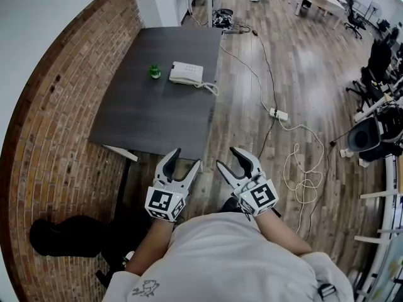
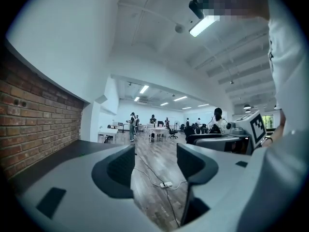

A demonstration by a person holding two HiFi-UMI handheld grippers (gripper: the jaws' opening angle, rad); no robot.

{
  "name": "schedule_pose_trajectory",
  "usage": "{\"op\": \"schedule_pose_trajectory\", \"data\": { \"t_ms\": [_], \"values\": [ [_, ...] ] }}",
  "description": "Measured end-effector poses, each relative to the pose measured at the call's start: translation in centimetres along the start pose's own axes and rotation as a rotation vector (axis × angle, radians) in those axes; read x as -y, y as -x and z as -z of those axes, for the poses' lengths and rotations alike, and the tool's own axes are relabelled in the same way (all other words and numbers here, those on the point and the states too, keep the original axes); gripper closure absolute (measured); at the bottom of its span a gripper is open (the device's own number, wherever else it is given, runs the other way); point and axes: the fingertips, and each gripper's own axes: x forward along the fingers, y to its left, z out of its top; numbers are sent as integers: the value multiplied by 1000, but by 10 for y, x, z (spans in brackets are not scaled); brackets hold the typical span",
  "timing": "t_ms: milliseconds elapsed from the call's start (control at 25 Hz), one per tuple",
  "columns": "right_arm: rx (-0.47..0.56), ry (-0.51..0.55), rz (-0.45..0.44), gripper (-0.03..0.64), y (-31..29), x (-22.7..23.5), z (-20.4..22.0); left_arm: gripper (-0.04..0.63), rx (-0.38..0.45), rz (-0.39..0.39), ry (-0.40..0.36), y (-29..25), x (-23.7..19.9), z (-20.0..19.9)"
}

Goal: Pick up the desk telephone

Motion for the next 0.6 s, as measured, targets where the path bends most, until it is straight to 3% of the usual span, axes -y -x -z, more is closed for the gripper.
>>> {"op": "schedule_pose_trajectory", "data": {
  "t_ms": [240,600],
  "values": [
    [17,-5,33,365,31,70,-4,255,-23,34,-21,-68,42,-1],
    [21,-44,147,357,80,149,7,242,-32,96,-35,-133,89,-7]
  ]
}}
